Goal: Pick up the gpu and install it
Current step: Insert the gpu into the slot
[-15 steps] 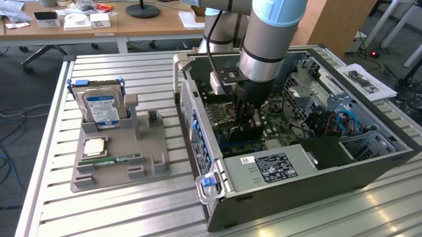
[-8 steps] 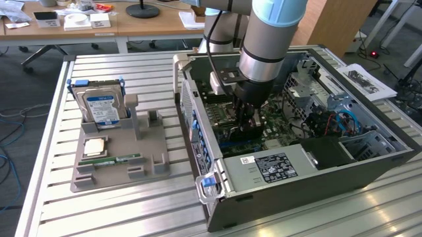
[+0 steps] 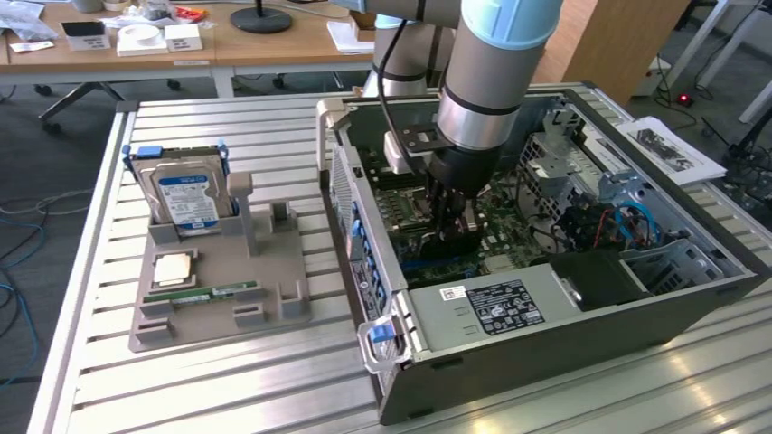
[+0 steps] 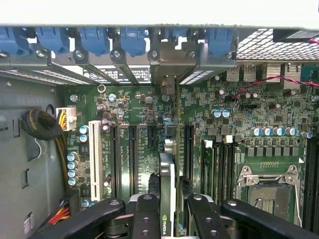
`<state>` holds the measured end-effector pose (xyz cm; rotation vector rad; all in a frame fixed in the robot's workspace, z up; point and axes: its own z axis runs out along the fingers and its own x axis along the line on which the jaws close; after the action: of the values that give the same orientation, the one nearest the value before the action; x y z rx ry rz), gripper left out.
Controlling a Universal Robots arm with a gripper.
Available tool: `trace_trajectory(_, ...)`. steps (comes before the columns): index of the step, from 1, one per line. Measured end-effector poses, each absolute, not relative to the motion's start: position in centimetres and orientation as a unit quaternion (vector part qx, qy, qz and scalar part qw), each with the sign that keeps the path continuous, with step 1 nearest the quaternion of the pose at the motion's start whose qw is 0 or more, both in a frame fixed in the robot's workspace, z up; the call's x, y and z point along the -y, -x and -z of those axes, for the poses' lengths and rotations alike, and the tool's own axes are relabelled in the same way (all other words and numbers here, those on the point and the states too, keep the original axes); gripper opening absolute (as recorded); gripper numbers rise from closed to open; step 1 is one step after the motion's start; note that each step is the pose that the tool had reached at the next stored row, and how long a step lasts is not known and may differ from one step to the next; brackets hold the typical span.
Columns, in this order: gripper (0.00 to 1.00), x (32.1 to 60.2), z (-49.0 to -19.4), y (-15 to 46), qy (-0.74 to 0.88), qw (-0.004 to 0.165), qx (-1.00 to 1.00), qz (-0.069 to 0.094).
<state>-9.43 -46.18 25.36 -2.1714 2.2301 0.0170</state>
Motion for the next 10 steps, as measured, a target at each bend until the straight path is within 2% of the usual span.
trace_trajectory(10,0.26,46.18,-25.31,9.43,0.698,0.014,-0.716,-0.005)
